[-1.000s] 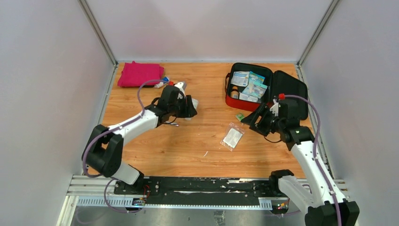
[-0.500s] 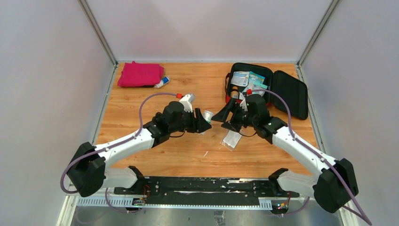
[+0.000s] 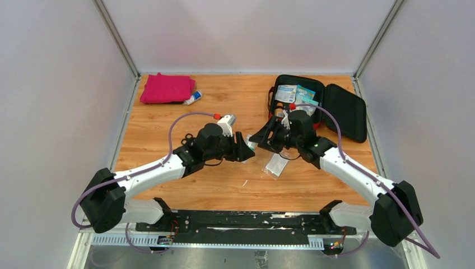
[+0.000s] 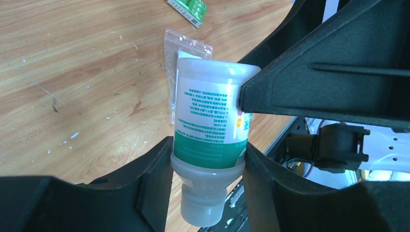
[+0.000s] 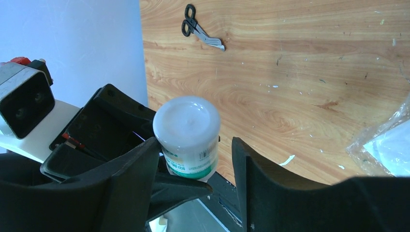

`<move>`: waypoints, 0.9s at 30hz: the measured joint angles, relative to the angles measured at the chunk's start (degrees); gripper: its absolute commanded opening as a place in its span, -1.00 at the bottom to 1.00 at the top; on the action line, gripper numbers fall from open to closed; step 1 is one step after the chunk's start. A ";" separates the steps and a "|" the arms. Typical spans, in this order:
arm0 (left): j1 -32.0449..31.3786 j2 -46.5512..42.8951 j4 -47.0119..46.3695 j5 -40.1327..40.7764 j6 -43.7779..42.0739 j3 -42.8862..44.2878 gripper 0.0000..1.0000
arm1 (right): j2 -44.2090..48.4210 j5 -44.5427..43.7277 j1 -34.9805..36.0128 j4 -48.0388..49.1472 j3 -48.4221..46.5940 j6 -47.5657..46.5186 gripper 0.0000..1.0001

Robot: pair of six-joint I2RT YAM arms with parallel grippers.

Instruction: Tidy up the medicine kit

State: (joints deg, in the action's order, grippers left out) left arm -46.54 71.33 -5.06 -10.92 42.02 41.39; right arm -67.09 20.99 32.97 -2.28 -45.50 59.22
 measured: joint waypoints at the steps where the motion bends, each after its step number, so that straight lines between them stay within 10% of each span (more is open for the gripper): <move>1: -0.04 0.13 0.02 0.02 0.00 0.00 -0.12 | -0.35 0.02 0.09 0.26 0.00 0.02 0.19; 14: -0.20 1.25 1.25 0.87 0.42 0.02 -0.07 | -5.38 0.24 2.45 1.84 -1.29 0.17 -0.03; 21: -0.22 1.27 1.66 1.42 0.61 0.02 -0.06 | -6.91 0.44 3.26 2.25 -1.62 0.35 0.19; 27: -0.42 1.27 0.87 1.07 0.59 0.02 -0.03 | -8.02 0.87 4.63 2.32 -1.70 1.05 -0.12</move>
State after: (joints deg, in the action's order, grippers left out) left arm -46.96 72.60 -4.19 -9.85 42.61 41.41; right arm -75.11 21.87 37.60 0.03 -47.20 60.27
